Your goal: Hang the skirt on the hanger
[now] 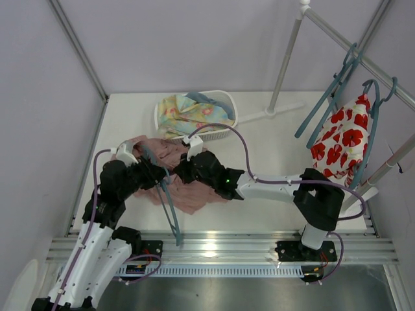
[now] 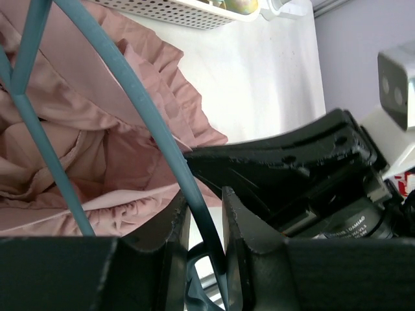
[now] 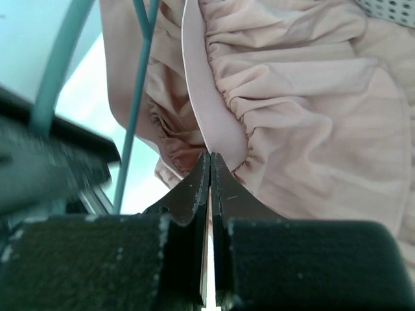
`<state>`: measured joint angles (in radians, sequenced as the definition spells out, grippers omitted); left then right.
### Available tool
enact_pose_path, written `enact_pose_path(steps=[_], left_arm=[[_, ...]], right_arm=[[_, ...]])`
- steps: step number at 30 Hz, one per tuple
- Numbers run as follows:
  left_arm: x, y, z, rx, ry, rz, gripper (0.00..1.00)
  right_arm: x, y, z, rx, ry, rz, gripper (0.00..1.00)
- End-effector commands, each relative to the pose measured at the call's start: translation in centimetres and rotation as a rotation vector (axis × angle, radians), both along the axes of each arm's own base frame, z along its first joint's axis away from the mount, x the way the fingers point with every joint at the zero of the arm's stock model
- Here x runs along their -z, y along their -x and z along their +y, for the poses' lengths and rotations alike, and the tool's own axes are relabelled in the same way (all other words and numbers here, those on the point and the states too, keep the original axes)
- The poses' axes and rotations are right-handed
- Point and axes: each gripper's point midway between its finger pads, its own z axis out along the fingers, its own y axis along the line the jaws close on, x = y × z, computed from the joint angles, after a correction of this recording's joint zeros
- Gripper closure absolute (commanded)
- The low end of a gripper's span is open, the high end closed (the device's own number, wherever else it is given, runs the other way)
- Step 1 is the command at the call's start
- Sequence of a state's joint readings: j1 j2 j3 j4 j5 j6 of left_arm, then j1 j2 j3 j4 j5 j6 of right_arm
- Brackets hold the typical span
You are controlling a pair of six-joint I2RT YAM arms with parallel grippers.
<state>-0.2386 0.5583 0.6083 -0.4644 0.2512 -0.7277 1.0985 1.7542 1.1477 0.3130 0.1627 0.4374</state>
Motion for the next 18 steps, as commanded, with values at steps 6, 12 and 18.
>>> enact_pose_path(steps=[6,12,18], left_arm=[[-2.8,-0.3,-0.4,-0.025,0.188,-0.001,0.99],[-3.7,-0.6,-0.8,-0.068,0.396,0.037,1.0],[-4.9,-0.4,-1.7,-0.059,0.559,0.057,1.0]], right_arm=[[-5.4,1.4,-3.7,0.026,-0.075,-0.095,1.0],[-5.3,1.2,-4.5,0.049,-0.053,-0.108,1.0],[-6.0,0.6,-4.7,0.07,-0.055,-0.128,1.0]])
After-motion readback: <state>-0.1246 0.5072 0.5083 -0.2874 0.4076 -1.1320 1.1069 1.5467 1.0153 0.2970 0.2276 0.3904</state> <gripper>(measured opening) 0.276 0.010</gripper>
